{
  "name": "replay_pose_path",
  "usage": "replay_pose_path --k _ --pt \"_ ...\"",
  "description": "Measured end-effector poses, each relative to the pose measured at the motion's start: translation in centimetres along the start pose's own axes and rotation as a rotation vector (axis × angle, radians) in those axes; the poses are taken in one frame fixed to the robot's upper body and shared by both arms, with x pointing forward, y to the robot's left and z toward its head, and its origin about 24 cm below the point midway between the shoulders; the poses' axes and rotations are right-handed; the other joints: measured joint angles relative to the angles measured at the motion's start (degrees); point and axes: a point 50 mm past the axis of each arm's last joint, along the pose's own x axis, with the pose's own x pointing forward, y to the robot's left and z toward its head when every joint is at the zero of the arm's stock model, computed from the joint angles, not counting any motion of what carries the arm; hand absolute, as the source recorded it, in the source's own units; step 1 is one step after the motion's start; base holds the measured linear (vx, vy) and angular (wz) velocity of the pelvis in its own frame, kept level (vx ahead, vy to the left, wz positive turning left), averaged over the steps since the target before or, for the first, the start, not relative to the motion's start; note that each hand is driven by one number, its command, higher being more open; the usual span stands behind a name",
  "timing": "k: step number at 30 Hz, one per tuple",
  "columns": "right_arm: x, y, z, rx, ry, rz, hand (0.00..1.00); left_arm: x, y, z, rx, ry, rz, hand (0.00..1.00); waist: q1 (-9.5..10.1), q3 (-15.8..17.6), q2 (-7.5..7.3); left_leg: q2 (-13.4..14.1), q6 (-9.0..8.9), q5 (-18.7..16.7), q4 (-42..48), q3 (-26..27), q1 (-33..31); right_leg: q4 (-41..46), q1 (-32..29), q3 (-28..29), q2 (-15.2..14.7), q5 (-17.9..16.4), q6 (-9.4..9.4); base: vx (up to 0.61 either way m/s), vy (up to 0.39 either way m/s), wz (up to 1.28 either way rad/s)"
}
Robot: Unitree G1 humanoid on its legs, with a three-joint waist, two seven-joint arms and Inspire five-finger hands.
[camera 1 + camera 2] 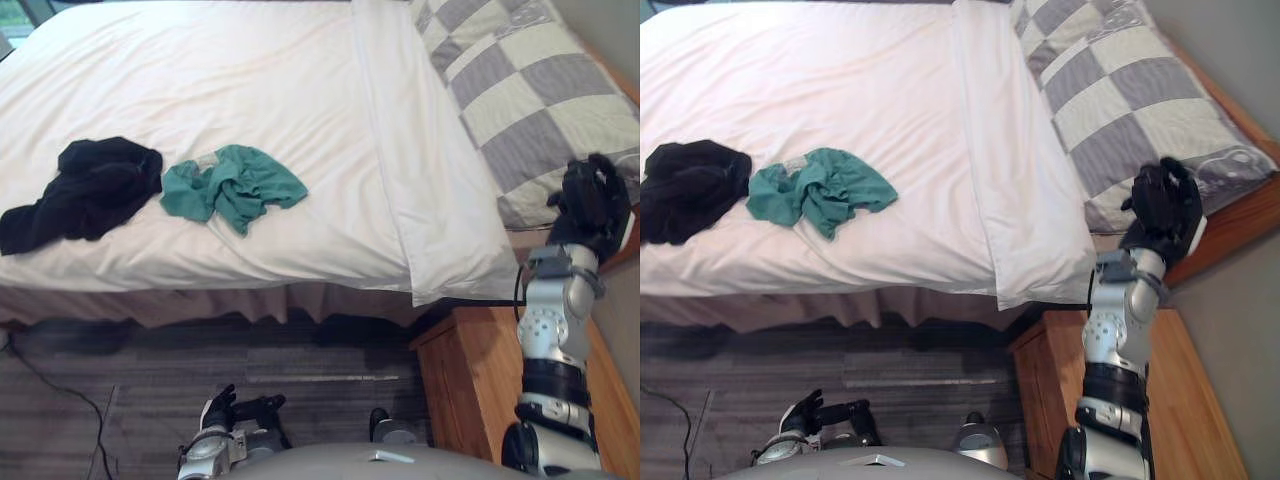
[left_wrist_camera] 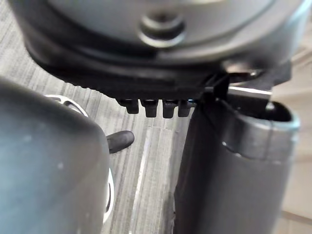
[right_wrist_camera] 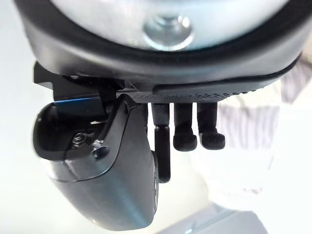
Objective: Tidy up the quilt and then pick up the clothes from the bed and put them into the laundry hamper
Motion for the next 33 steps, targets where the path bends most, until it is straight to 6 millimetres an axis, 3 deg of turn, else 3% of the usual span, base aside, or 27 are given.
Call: replay_pose_path --k 3,5,7,12,16,19,20,22,24,25,26,27,28,31,33 --pt "2.4 4.0 2.1 0.096 -0.082 0.065 0.0 0.2 -0.6 1.3 -0.031 -0.038 -0.012 1.0 0.82 2.95 1.93 0.12 0.24 0.52 -0.01 -0.56 -3.1 1.92 -3.75 -0.19 0.03 0.0 -0.01 -0.07 0.036 0.12" --pt "3.3 5.1 3.3 0.116 -0.123 0.078 0.0 0.3 -0.8 1.8 -0.05 -0.054 -0.013 1.0 1.63 4.85 2.75 0.1 0.28 0.7 -0.01 -0.65 -4.45 2.55 -5.17 -0.24 -0.02 0.03 0.03 -0.05 0.044 0.06" --pt "3.6 5.6 3.0 0.121 -0.111 0.07 0.0 0.3 -0.6 2.2 -0.077 -0.075 -0.003 1.0 2.07 5.91 2.89 0.06 0.37 0.9 -0.01 -0.58 -6.11 3.49 -7.35 -0.12 -0.18 0.0 0.0 -0.01 0.018 0.01" --pt "3.8 4.1 0.2 0.065 0.001 -0.009 0.0 0.4 -0.9 3.5 -0.086 -0.134 -0.016 1.0 2.94 8.88 4.4 -0.22 0.57 1.23 0.0 -0.3 -9.13 5.45 -11.3 0.19 -0.69 -0.32 -0.2 0.01 0.002 0.0" --pt "2.4 1.0 -3.2 0.0 0.14 -0.096 0.0 0.4 -1.8 4.1 -0.121 -0.147 -0.04 1.0 3.6 10.51 6.06 -0.83 0.37 0.87 0.0 1.05 -10.23 6.92 -13.8 1.29 -1.57 -0.89 0.13 0.04 0.006 -0.09" --pt "-1.0 -0.9 -5.9 0.021 0.202 -0.099 0.0 0.4 -1.9 4.2 -0.121 -0.147 -0.048 1.0 3.22 10.76 5.7 -0.89 0.34 0.73 0.02 2.66 -9.24 6.88 -13.55 2.01 -1.81 -1.06 0.22 0.15 -0.018 -0.22" --pt "-2.9 -1.9 -7.5 0.032 0.263 -0.12 0.0 0.4 -2.0 4.1 -0.124 -0.145 -0.055 1.0 2.88 10.8 4.6 -0.81 -0.26 0.1 0.03 3.47 -7.53 6.86 -12.37 2.37 -1.82 -1.53 0.18 0.13 -0.032 -0.21" --pt "-4.7 -3.0 -9.0 0.023 0.327 -0.149 0.0 0.4 -2.2 4.1 -0.13 -0.143 -0.064 1.0 2.86 10.48 3.78 -0.67 -0.54 -0.35 0.02 3.86 -6.53 6.86 -11.54 2.42 -1.77 -2.02 0.01 0.1 -0.032 -0.15" --pt "-9.1 -6.1 -11.9 -0.013 0.488 -0.244 0.0 0.6 -2.1 4.4 -0.153 -0.142 -0.06 1.0 2.86 9.85 2.35 -0.51 -1.0 -1.19 0.04 4.53 -4.39 6.79 -9.59 2.31 -1.72 -2.89 0.13 0.14 -0.052 -0.11" --pt "-12.6 -8.3 -13.5 -0.042 0.618 -0.329 0.0 0.6 -1.9 4.3 -0.172 -0.135 -0.049 1.0 2.83 9.3 1.54 -0.54 -1.08 -1.73 0.02 4.96 -2.93 6.77 -8.27 2.22 -1.83 -3.48 -0.04 0.19 -0.053 -0.13" --pt "-16.4 -10.7 -14.8 -0.075 0.757 -0.421 1.0 0.6 -1.8 4.2 -0.185 -0.125 -0.043 1.0 2.88 8.44 0.88 -0.55 -1.38 -2.38 0.02 5.54 -1.67 6.7 -7.14 2.11 -1.92 -3.89 0.03 0.14 -0.032 -0.13" --pt "-18.7 -12.0 -15.3 -0.094 0.842 -0.476 1.0 0.6 -1.8 4.1 -0.188 -0.117 -0.041 1.0 2.89 7.86 0.64 -0.59 -1.48 -2.69 0.02 5.7 -1.14 6.61 -6.54 2.0 -1.99 -4.04 0.16 0.18 -0.036 -0.09" --pt "-23.5 -14.3 -15.6 -0.129 0.988 -0.591 1.0 0.6 -1.9 3.8 -0.195 -0.103 -0.041 1.0 2.89 6.76 0.51 -0.66 -1.63 -3.15 0.01 5.96 -0.16 6.54 -5.57 1.5 -2.14 -4.23 0.06 0.13 -0.016 -0.1" --pt "-28.5 -18.4 -13.6 -0.219 1.102 -0.741 1.0 0.6 -2.3 3.4 -0.216 -0.089 -0.045 1.0 1.9 5.0 -0.45 -1.17 -1.92 -3.81 0.0 7.73 3.41 6.44 -2.61 0.94 -2.78 -4.3 0.15 0.13 0.0 -0.19" --pt "-31.6 -19.4 -12.9 -0.273 1.188 -0.778 1.0 0.5 -2.2 2.8 -0.212 -0.073 -0.045 1.0 1.23 2.78 -1.46 -0.69 -2.08 -3.91 -0.01 8.09 5.11 6.01 -0.45 0.1 -2.3 -4.32 0.15 0.1 -0.039 0.02"
